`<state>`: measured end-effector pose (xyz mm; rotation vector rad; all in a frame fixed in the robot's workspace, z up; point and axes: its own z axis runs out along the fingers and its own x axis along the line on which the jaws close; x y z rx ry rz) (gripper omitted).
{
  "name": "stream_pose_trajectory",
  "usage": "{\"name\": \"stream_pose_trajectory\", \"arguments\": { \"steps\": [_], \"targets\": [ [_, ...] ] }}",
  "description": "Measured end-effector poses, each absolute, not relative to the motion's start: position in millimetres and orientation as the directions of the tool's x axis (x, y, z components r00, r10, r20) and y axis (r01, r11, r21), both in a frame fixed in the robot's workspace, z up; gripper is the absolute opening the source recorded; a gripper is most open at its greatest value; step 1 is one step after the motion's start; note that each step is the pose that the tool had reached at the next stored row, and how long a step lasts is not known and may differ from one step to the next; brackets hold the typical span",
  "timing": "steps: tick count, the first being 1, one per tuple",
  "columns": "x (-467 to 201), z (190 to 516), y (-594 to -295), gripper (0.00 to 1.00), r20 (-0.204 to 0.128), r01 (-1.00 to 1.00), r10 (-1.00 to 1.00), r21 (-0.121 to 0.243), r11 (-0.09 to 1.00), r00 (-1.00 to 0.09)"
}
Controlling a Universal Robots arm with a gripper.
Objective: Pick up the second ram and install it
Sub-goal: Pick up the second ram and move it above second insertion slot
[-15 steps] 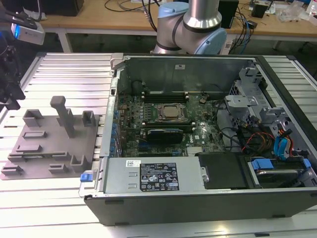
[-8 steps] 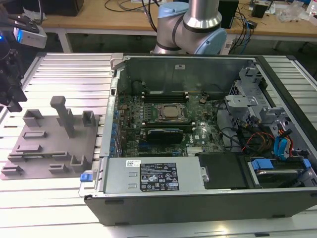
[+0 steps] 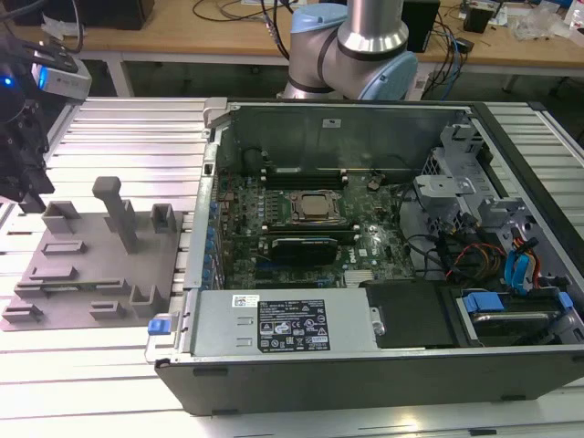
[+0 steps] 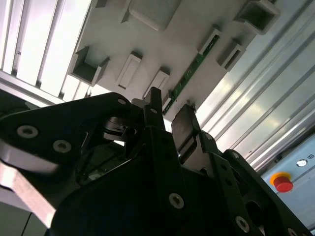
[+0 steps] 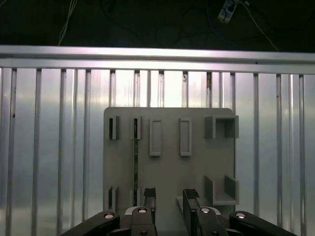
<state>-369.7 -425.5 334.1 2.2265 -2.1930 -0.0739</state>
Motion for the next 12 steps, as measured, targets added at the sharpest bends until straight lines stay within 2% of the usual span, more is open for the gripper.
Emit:
{"name": "stream_pose_trajectory", "arguments": {
  "steps": [12],
  "targets": [
    [-368.8, 321.9, -425.5, 0.34, -0.023, -0.999, -1.000, 0.044, -0.018, 0.017]
  ]
}}
